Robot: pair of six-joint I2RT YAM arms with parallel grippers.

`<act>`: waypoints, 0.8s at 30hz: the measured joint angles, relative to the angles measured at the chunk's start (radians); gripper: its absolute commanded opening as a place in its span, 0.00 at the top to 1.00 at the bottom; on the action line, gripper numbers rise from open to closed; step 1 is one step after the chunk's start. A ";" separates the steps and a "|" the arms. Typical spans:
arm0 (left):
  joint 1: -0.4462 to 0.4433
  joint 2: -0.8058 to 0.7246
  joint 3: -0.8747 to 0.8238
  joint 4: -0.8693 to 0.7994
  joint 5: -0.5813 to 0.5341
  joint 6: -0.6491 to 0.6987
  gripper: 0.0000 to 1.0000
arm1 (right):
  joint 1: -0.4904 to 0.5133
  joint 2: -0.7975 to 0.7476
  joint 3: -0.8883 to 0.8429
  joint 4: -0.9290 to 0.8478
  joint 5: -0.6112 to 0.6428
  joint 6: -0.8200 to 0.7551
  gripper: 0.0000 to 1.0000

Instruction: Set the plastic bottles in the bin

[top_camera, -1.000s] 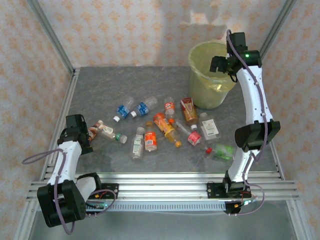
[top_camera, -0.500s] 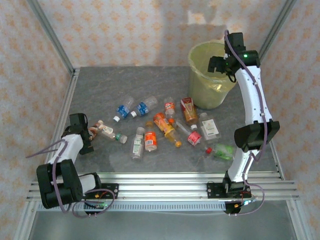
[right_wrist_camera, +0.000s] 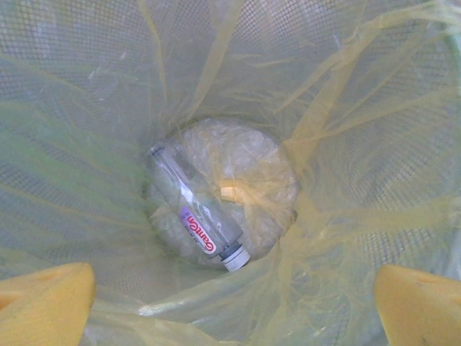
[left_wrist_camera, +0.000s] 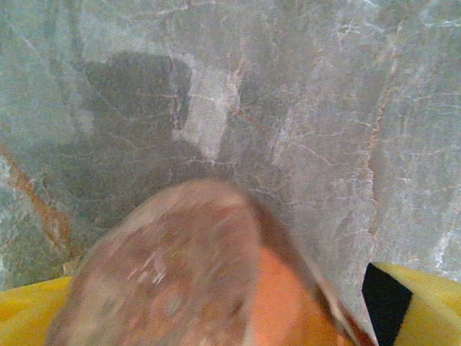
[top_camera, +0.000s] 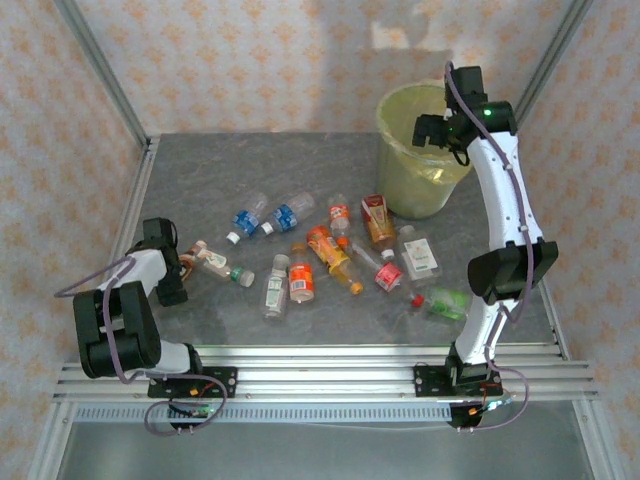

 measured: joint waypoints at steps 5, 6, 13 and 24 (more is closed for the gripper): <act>0.003 0.032 0.028 -0.047 0.008 0.007 0.28 | 0.008 0.000 -0.011 0.006 0.000 0.000 0.01; 0.005 0.037 0.033 -0.053 0.011 0.006 0.28 | 0.010 0.000 -0.011 0.006 0.000 0.000 0.01; 0.014 0.050 0.051 -0.072 0.024 0.008 0.37 | 0.023 0.002 -0.011 0.007 0.000 0.000 0.01; 0.032 0.042 0.126 0.079 0.001 0.055 0.50 | 0.052 0.010 -0.011 0.006 0.000 -0.005 0.01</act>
